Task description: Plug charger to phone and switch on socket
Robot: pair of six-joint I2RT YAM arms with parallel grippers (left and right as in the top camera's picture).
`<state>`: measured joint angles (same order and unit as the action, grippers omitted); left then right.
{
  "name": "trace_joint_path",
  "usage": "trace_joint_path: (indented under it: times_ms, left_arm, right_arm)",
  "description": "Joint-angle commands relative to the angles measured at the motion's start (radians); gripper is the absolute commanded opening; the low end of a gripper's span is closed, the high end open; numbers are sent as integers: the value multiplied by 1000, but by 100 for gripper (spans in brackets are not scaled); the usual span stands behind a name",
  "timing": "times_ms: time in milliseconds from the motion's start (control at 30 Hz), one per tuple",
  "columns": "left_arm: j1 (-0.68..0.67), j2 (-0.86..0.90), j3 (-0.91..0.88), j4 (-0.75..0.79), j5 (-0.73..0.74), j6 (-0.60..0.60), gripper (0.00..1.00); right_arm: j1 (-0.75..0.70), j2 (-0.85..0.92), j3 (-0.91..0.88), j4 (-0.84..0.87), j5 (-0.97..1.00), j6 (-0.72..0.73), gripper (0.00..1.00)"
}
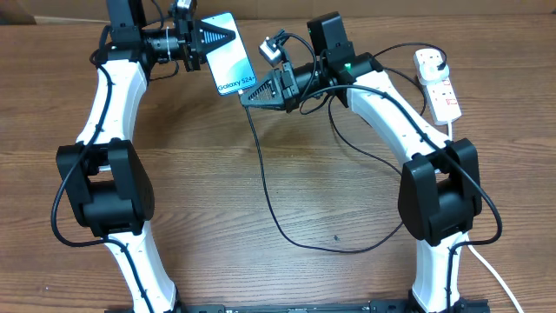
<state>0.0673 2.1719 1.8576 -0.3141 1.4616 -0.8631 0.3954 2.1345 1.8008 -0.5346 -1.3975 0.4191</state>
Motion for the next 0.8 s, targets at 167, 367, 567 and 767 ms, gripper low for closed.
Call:
trace_joint_path:
  times_ms: [167, 367, 567, 767]
  left_arm:
    - [-27, 3, 14, 5, 39, -14, 4]
    - [-28, 3, 14, 5, 48, -16, 4]
    - [-28, 3, 14, 6, 56, -16, 4]
    - [-27, 3, 14, 14, 71, -16, 4]
  right_arm:
    - [3, -11, 5, 8, 28, 0, 4]
    - [3, -11, 5, 6, 36, 0, 4]
    - [2, -11, 5, 6, 43, 1, 4]
    - [2, -11, 5, 5, 44, 1, 4]
